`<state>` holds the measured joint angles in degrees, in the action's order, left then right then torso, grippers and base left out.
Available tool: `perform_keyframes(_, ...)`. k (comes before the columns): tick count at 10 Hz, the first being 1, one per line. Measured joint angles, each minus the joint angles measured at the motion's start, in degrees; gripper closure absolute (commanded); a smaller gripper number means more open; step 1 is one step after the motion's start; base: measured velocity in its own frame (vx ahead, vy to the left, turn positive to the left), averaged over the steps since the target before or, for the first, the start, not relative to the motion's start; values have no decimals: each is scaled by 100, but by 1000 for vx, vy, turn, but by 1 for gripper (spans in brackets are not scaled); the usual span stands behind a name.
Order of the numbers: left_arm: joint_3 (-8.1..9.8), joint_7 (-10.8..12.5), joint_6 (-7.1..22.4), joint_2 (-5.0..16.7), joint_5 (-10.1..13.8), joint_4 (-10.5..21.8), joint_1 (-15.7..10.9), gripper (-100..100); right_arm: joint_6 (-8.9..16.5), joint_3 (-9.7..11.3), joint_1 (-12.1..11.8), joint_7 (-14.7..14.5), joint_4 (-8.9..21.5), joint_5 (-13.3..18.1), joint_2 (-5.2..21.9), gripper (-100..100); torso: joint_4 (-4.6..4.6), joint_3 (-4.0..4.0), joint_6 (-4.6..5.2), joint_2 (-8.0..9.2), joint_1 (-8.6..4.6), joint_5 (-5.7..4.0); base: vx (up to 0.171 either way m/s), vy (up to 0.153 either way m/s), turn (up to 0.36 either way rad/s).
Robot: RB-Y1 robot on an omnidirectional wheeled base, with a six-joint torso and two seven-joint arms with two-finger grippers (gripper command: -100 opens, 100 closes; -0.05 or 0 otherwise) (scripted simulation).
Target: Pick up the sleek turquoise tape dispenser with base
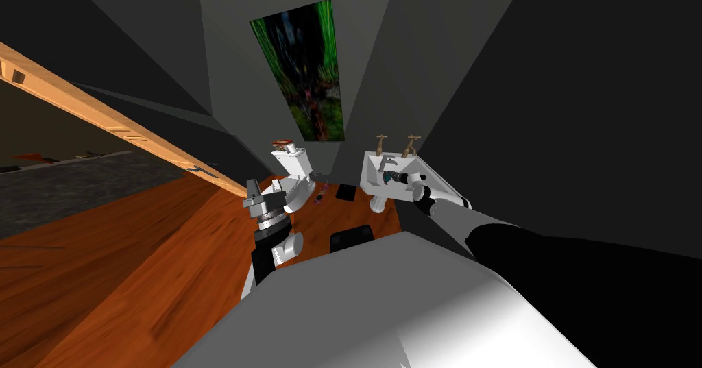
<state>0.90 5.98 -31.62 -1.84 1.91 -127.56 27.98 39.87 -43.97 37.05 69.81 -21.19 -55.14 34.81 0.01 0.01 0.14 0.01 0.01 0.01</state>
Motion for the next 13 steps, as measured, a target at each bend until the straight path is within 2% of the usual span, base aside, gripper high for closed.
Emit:
perform_keyframes(1,0,0,0,0,0,0,0,0,0,0,2,-1,3,10,1,100,0,1,0,2,0,0,0,0,0)
perform_keyframes(5,0,0,0,0,0,0,0,0,2,3,4,-7,1,12,0,100,1,2,4,3,-1,-2,0,0,3)
perform_keyframes(6,0,0,0,0,0,0,0,0,2,4,3,-8,1,12,0,0,1,3,4,4,-1,-2,0,0,0)
perform_keyframes(7,0,0,0,0,0,0,0,0,2,4,3,-8,1,12,0,100,1,3,4,4,-1,-1,101,6,-19)
perform_keyframes(8,0,0,0,0,0,0,1,0,-96,105,-71,-304,123,-240,268,100,4,-6,28,-18,-14,9,154,-9,-91)
perform_keyframes(9,1,0,0,0,0,0,2,0,-104,384,-480,-58,-639,-232,132,100,-3,-17,11,-35,-14,-1,90,-4,17)
perform_keyframes(10,0,0,0,0,0,0,1,0,-211,379,-538,-292,-508,-497,280,100,-2,-14,12,-28,-15,1,24,-7,18)
perform_keyframes(11,0,0,0,0,0,0,0,0,-250,406,-758,-371,-777,-633,268,100,0,-3,10,-7,-12,-3,-10,-4,-1)
perform_keyframes(13,0,0,0,0,0,0,0,0,-255,402,-903,-441,-818,-983,280,100,8,11,7,15,-5,-2,-16,0,-2)
